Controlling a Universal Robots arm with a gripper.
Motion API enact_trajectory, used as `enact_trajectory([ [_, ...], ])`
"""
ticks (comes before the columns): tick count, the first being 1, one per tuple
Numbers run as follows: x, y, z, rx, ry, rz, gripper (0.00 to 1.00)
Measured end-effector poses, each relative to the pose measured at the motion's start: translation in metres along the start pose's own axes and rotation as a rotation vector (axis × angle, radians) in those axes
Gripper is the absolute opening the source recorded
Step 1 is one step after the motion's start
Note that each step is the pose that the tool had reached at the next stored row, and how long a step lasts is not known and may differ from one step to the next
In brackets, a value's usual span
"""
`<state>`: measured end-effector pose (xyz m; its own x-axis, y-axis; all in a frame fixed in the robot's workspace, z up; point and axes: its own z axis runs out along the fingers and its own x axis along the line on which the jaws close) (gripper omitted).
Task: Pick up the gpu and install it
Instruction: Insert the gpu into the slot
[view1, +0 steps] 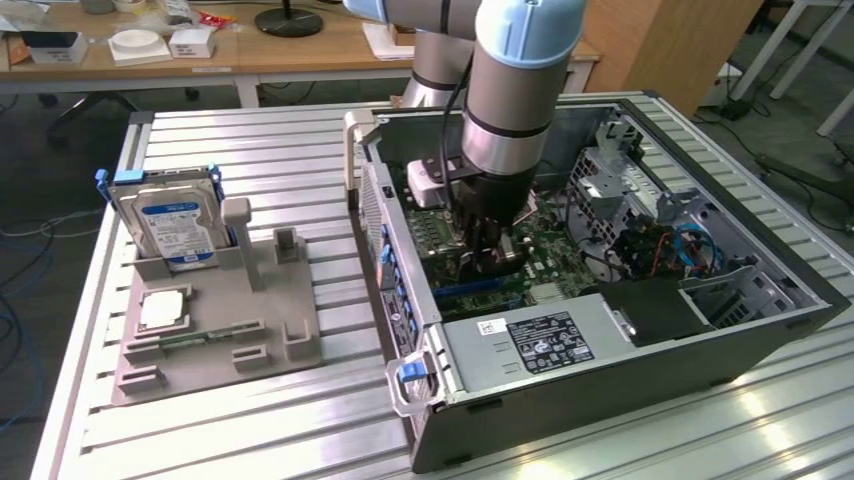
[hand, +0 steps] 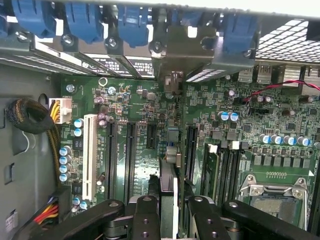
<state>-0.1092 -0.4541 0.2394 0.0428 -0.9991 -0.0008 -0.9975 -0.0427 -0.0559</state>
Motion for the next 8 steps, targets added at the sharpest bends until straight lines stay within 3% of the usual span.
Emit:
enact_trajectory([
  [8,0.0000,0.0005,0.0005,-0.0002,0.0001,0.000,0.27],
])
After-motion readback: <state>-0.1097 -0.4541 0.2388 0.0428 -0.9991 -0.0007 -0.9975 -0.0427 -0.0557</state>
